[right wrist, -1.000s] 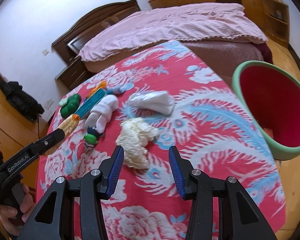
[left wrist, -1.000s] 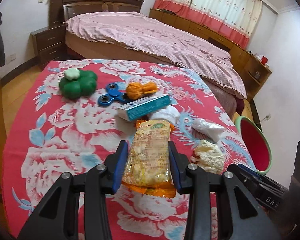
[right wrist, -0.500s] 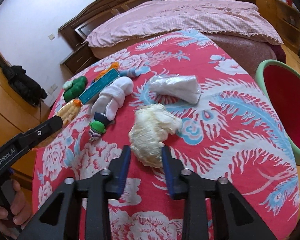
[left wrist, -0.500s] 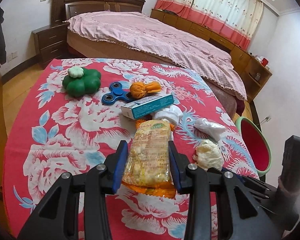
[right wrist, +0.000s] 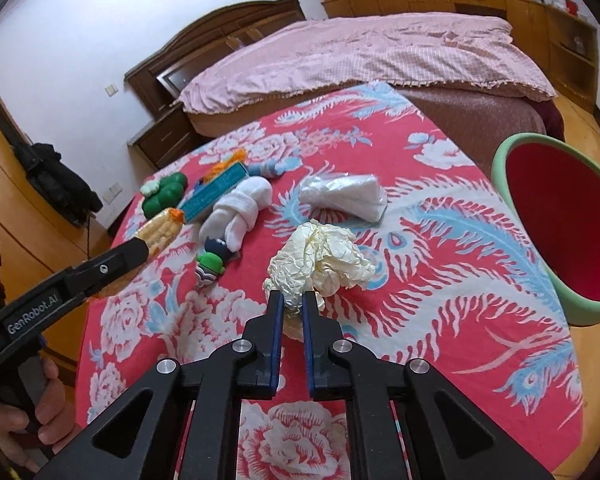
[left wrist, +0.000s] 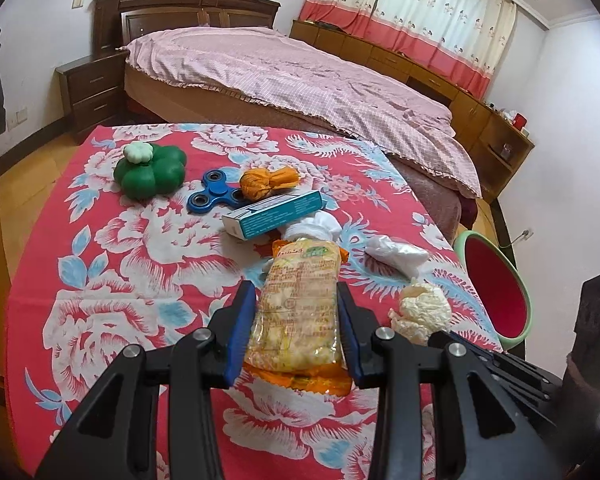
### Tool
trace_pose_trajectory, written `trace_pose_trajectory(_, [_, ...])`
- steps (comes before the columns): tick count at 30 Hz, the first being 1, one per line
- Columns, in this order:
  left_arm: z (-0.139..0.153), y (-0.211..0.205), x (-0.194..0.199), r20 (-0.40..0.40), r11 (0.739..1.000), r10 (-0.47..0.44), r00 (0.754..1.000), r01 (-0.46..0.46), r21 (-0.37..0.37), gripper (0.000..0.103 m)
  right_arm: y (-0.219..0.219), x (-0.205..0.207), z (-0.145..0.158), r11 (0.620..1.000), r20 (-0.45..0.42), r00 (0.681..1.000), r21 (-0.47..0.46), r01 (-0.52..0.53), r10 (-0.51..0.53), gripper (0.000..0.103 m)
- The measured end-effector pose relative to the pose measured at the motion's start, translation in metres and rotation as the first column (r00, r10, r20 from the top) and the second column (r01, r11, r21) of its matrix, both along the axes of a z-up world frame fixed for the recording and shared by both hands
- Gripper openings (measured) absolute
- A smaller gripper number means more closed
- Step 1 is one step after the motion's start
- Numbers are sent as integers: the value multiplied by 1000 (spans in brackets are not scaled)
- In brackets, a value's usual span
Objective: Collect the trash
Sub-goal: 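Carry the snack packet and crumpled paper over the red bucket with both tools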
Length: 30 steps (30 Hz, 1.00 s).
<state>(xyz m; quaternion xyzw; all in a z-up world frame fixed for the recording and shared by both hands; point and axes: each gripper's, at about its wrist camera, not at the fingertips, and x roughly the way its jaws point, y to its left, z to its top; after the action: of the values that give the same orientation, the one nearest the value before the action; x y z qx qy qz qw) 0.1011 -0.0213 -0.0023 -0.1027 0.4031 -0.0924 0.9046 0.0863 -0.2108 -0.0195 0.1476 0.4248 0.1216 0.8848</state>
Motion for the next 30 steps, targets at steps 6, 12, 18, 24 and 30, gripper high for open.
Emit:
trace_pose_trajectory(6, [4, -6, -2, -6, 1000, -8, 1000, 8, 0, 40, -14, -9, 12, 999, 40, 999, 12, 33, -34, 9])
trace_pose_trajectory(12, [11, -17, -3, -5, 1000, -24, 1000, 24, 7, 40, -34, -16, 25, 998, 74, 995, 25, 65, -67, 9])
trace_pose_trajectory(18, [21, -36, -2, 6, 998, -64, 998, 64, 9, 40, -53, -23, 39, 994, 108, 988, 25, 106, -108, 9])
trace_pose_trajectory(24, [31, -61, 2, 23, 993, -119, 993, 119, 12, 40, -76, -28, 48, 987, 128, 979, 30, 155, -158, 9])
trace_pose_trajectory(30, [39, -84, 8, 34, 986, -168, 985, 168, 9, 40, -101, -28, 51, 977, 134, 968, 32, 209, -211, 9])
